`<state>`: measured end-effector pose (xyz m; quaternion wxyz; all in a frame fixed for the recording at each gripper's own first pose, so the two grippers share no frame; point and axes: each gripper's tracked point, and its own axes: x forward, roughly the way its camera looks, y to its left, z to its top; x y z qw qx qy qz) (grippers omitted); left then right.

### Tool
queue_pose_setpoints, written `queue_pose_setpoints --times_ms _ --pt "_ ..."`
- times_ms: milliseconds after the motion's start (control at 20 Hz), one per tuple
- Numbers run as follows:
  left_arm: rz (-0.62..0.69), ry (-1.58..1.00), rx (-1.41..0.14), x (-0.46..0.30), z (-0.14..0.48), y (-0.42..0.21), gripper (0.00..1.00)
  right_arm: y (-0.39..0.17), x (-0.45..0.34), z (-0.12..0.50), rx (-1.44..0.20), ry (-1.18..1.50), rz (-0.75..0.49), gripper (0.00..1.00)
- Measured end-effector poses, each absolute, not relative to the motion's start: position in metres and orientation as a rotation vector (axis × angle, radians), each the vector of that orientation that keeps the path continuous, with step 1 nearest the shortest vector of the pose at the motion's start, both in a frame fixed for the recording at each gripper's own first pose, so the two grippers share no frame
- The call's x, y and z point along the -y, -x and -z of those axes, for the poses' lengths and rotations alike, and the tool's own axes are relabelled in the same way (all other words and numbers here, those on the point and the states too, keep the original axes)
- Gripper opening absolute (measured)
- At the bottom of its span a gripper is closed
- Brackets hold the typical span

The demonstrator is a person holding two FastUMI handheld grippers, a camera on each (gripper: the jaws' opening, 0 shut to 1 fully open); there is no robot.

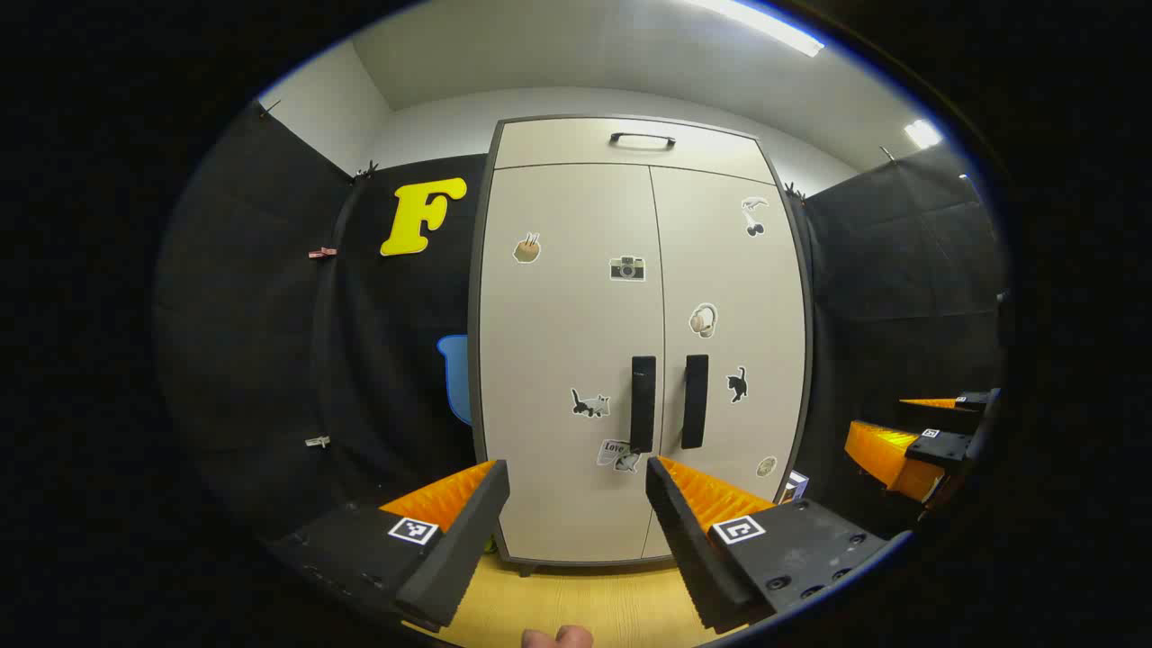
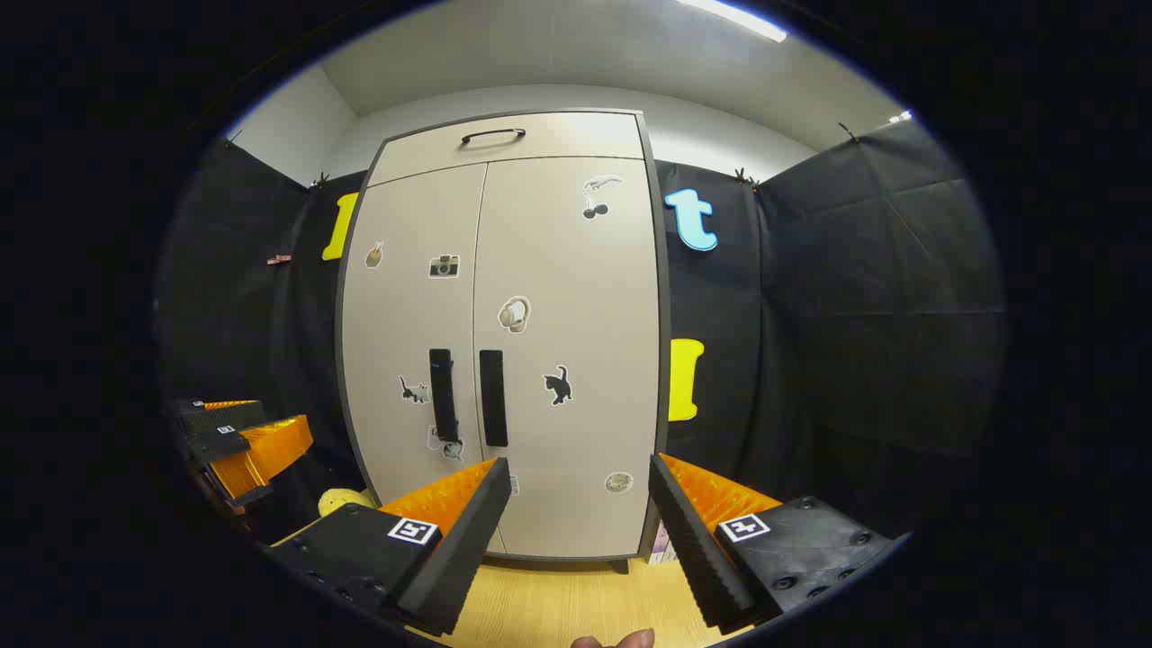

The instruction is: Open the right door of the double-door shoe cabinet with the right hand, and open the left door with the left hand.

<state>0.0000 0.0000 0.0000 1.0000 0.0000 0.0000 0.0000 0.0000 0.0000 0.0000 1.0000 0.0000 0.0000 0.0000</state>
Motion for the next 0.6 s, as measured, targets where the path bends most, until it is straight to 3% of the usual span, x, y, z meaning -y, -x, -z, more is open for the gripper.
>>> queue_pose_setpoints --times_ms 600 --pt "-0.004 0.0 -0.011 -0.0076 -0.006 0.0066 0.95 0.0045 -0.002 -0.0009 -0.007 -0.01 0.011 0.97"
